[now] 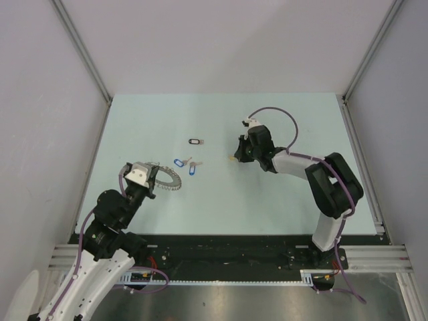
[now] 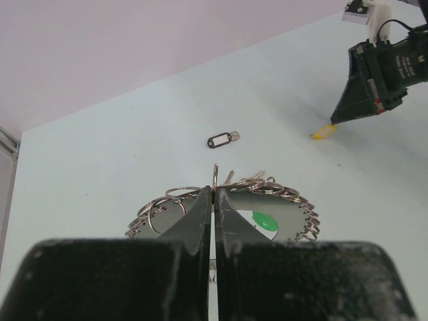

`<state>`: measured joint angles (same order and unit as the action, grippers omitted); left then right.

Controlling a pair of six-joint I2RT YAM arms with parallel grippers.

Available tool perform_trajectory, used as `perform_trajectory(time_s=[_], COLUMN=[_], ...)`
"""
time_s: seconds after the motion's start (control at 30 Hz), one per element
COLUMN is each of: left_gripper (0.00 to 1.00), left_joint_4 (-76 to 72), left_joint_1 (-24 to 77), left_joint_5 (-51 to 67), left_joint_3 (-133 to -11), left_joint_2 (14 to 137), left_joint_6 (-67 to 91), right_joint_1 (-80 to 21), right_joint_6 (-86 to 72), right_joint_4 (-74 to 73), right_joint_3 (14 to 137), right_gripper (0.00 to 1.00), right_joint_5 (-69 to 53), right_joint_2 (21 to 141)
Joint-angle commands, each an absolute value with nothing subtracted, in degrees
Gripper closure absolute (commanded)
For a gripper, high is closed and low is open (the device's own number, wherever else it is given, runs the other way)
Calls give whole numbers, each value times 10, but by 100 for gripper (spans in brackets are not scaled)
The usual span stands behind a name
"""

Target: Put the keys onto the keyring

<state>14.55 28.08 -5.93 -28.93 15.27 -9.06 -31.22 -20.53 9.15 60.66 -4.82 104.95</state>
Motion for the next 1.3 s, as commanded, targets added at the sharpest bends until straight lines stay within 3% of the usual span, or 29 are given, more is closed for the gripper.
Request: perform_trajectory(time_s=[0.0,0.3,0.6,0.77,1.27], left_gripper=[100,100,100,99,100], left_joint_4=[115,117,113,113,120], left_joint_1=[275,275,275,273,273], left_joint_5=[-44,-42,-42,-38,-42], left_joint_3=[-294,-294,-294,-295,-294], left_joint_2=[154,148,148,152,146], left_joint_6=[-89,-87,-90,-89,-87], right_joint_1=[-319,-388,-428,-434,-448], right_joint_6=[-179,-82,-81,-76,-2], right_joint_4=[25,13,-249,-310,-5], right_joint_3=[550,484,485,503,526], right_gripper=[100,100,100,100,100], right_joint_5=[-87,-163,-245,-272,-244], right_joint_2=[984,843,726,750,951])
